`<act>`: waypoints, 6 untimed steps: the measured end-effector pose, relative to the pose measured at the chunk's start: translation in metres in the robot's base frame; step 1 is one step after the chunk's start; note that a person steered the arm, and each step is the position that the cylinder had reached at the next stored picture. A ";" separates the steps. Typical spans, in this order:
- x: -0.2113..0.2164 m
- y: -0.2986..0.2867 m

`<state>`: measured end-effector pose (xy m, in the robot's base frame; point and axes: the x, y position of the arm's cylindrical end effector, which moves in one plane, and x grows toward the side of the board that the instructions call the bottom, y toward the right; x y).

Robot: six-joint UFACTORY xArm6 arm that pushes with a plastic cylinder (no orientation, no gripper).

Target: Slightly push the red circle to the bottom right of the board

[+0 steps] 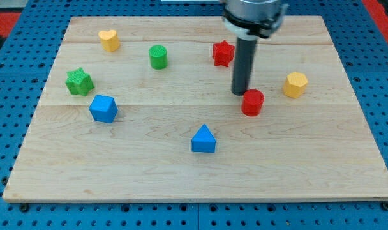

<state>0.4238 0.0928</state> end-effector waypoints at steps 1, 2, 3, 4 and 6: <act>0.022 -0.004; 0.041 0.019; 0.083 0.084; 0.046 0.094; 0.081 0.179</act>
<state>0.5045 0.2716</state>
